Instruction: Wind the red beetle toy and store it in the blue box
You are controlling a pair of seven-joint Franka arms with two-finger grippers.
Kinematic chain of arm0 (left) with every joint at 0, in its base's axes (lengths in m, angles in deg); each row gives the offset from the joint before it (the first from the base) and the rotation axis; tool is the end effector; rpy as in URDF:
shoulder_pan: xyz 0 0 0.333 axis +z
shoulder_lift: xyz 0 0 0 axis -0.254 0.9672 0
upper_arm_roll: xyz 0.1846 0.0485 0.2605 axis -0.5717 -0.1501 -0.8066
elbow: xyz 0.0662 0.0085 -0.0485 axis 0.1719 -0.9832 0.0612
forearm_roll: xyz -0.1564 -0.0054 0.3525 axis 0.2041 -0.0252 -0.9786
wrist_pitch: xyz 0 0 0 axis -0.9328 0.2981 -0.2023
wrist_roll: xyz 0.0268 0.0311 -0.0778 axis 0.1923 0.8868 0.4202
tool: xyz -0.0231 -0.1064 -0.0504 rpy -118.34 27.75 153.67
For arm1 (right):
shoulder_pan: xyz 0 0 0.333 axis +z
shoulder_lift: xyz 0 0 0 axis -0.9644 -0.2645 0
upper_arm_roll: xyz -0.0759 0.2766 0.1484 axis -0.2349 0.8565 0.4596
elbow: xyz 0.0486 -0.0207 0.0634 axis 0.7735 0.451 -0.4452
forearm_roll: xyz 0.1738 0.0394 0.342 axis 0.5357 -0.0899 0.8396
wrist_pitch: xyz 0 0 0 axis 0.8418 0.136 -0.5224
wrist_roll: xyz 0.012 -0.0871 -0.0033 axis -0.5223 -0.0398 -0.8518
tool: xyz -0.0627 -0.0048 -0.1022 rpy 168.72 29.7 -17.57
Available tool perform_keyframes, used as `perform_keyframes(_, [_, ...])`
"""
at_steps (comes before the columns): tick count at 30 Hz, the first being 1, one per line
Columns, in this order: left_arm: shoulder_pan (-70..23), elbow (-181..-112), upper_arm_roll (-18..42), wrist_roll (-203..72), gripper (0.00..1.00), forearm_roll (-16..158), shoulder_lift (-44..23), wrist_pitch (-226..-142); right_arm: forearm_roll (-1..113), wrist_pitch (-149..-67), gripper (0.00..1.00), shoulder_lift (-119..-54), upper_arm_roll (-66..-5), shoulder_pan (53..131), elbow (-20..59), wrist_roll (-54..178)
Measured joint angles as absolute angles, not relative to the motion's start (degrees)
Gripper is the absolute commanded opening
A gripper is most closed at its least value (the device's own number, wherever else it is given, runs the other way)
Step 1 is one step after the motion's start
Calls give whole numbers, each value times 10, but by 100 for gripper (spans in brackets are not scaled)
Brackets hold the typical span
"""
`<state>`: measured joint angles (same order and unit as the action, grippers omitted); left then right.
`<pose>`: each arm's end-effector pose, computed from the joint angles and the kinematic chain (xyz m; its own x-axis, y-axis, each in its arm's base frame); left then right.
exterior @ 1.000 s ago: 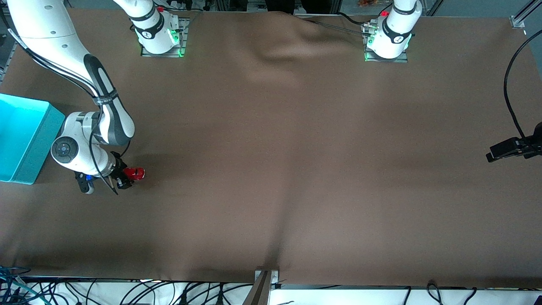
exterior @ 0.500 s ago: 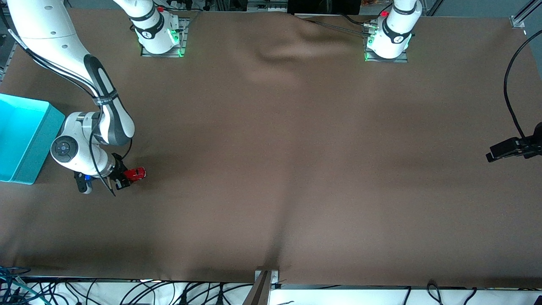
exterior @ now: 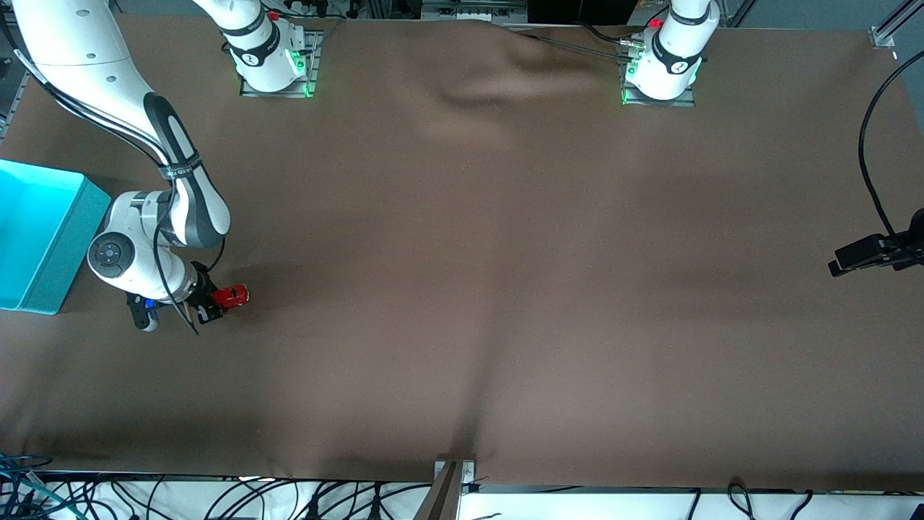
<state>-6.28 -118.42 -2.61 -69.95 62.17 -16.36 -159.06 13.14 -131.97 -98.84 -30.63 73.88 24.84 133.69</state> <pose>0.6529 0.0654 0.5681 0.9914 0.1286 0.0246 0.1282 -0.9916 0.0194 0.6463 -0.0159 0.1852 0.4482 -0.8921 0.0576 -0.8938 -0.4460 0.0473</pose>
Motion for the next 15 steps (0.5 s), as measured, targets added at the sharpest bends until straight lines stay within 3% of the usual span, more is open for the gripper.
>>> perform_keyframes(15, [-63,-1184,-26,-699,100,622,-164,-1591,117,-1259,0,-970,-293,740,222,1328])
